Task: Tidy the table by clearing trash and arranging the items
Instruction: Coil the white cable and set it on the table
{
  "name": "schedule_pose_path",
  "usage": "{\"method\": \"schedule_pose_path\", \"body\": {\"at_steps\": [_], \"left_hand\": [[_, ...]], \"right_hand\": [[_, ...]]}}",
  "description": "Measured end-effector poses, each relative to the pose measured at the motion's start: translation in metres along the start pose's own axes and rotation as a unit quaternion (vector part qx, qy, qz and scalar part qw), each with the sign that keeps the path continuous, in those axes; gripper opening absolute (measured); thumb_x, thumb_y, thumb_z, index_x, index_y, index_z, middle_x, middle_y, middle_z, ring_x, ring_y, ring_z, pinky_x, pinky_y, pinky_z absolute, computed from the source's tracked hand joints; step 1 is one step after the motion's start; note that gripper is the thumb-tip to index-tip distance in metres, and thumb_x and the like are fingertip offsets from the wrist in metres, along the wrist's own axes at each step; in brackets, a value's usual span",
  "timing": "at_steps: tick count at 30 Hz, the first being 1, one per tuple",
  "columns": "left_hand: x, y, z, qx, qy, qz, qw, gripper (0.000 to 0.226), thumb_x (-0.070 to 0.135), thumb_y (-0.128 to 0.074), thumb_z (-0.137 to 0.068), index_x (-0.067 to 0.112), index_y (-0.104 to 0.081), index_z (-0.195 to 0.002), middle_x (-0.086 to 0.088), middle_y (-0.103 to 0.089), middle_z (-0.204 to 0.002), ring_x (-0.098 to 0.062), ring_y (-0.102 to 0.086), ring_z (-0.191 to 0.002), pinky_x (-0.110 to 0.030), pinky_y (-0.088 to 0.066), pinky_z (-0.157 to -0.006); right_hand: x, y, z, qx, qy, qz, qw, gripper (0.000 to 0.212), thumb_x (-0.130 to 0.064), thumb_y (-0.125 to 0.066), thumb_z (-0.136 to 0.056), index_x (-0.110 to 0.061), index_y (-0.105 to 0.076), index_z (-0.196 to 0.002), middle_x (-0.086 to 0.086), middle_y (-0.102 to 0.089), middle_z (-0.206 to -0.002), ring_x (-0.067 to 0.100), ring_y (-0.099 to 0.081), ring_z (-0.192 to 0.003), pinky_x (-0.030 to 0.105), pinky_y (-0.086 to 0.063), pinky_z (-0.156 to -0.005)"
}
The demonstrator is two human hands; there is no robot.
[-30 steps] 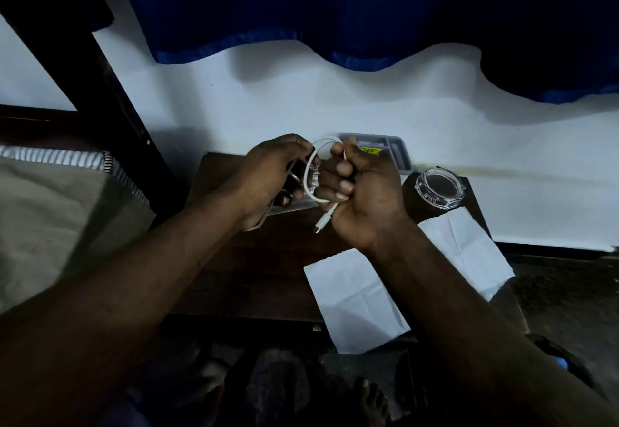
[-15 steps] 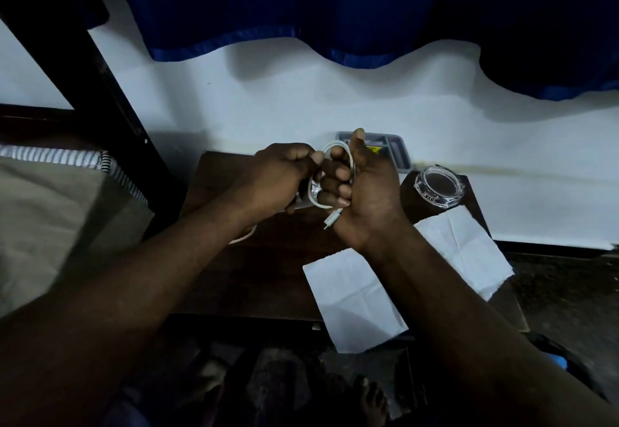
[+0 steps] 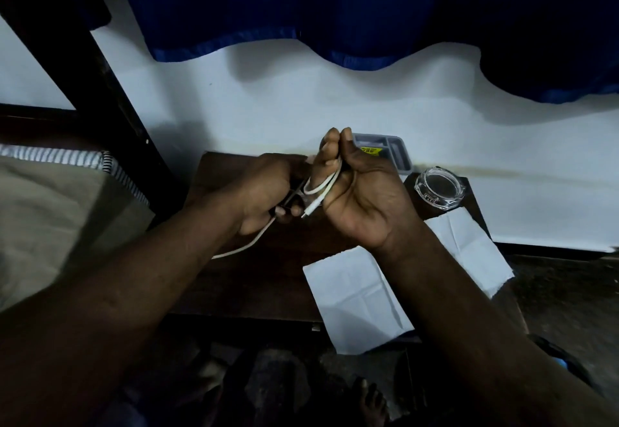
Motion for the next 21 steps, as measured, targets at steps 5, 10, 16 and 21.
{"method": "schedule_pose_path", "body": {"at_steps": [5,10,16,21], "left_hand": [[-0.012,-0.011,0.004,-0.04,0.073,-0.016,0.996,0.041,0.009,-0.039,-0.096,0.015,-0.068,-0.067,-0.006,-0.062,-0.06,-0.014,-0.047,-0.042,-0.015,-0.025,-0.04],[-0.012,-0.028,0.013,-0.106,0.044,-0.154,0.981,0.033,0.025,-0.042,-0.105,0.023,-0.069,-0.086,-0.006,-0.071,-0.069,-0.014,-0.058,-0.044,-0.019,-0.036,-0.042],[-0.014,-0.041,0.018,-0.196,0.003,-0.279,0.94,0.034,0.048,-0.045,-0.104,0.05,-0.074,-0.087,-0.004,-0.068,-0.07,-0.014,-0.057,-0.049,-0.019,-0.043,-0.045],[0.023,-0.022,0.011,-0.085,-0.111,-0.361,0.922,0.027,0.046,-0.063,-0.097,0.03,-0.08,-0.085,0.013,-0.061,-0.055,0.0,-0.05,-0.046,-0.009,-0.035,-0.049]], "right_hand": [[-0.003,0.001,0.001,0.003,0.039,-0.052,0.998,0.034,0.001,-0.03,-0.102,-0.003,-0.061,-0.089,0.003,-0.065,-0.072,0.006,-0.054,-0.048,0.014,-0.039,-0.045],[-0.023,0.006,0.001,0.04,0.141,0.006,0.989,0.031,-0.012,-0.032,-0.111,-0.012,-0.056,-0.091,-0.005,-0.059,-0.07,0.004,-0.051,-0.054,0.014,-0.04,-0.053],[-0.045,0.02,0.006,0.103,0.272,0.095,0.952,0.018,-0.008,-0.045,-0.108,-0.008,-0.061,-0.102,0.005,-0.071,-0.096,0.014,-0.072,-0.082,0.022,-0.056,-0.081],[-0.05,0.018,0.005,0.112,0.329,0.284,0.894,0.013,-0.004,-0.052,-0.105,-0.005,-0.065,-0.103,0.011,-0.074,-0.098,0.024,-0.073,-0.092,0.03,-0.057,-0.089]]}}
Point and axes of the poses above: each hand's wrist, its own z-axis away from the middle knuckle, its own y-axis out of the back of the hand, x = y × z, the point moved 7 cm from there along -z, towards the middle knuckle
